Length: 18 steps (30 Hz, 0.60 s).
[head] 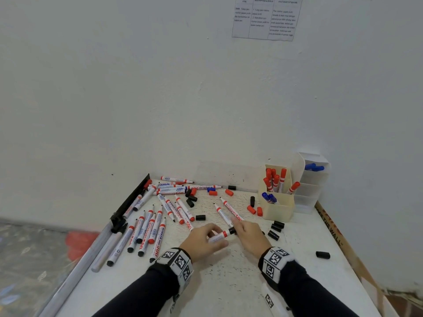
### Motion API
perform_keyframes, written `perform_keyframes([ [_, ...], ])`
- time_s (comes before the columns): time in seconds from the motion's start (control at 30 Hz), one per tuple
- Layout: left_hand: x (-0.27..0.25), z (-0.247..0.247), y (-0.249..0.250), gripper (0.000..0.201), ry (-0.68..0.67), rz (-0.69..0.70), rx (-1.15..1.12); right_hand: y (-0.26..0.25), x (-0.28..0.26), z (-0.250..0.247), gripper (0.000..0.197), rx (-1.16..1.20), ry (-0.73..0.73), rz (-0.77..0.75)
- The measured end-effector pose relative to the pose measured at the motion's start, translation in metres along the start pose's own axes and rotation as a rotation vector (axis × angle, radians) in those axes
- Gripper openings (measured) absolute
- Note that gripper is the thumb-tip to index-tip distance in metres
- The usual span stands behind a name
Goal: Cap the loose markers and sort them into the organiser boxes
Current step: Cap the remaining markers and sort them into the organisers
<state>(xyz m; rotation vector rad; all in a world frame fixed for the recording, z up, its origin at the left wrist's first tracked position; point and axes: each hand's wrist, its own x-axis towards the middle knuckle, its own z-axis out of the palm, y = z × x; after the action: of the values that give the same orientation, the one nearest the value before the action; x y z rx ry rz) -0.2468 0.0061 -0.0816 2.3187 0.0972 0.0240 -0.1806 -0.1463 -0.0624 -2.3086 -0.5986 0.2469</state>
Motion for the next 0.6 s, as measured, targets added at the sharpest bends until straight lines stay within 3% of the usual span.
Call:
perform_keyframes([
  [0.1, 0.0, 0.0, 0.004, 0.025, -0.039, 0.044, 0.109, -0.006, 0.002, -0.001, 0.051, 0.029, 0.045, 0.007],
  [0.17, -0.001, 0.002, 0.011, 0.028, -0.071, 0.028, 0.058, -0.011, 0.006, -0.001, 0.049, 0.091, 0.059, -0.005],
  [0.3, 0.0, 0.001, 0.031, 0.045, -0.269, -0.196, -0.615, -0.02, 0.014, -0.007, 0.046, 0.213, 0.111, -0.102],
  [0.37, 0.007, -0.004, 0.035, 0.048, -0.348, -0.214, -0.742, -0.021, 0.016, -0.014, 0.045, 0.27, 0.123, -0.139],
  [0.47, 0.02, -0.01, 0.047, 0.048, -0.403, -0.206, -0.755, -0.02, 0.019, -0.032, 0.04, 0.248, 0.094, -0.177],
  [0.6, 0.034, -0.004, 0.066, 0.047, -0.27, -0.114, -0.49, -0.018, 0.029, -0.064, 0.025, 0.103, 0.077, -0.241],
])
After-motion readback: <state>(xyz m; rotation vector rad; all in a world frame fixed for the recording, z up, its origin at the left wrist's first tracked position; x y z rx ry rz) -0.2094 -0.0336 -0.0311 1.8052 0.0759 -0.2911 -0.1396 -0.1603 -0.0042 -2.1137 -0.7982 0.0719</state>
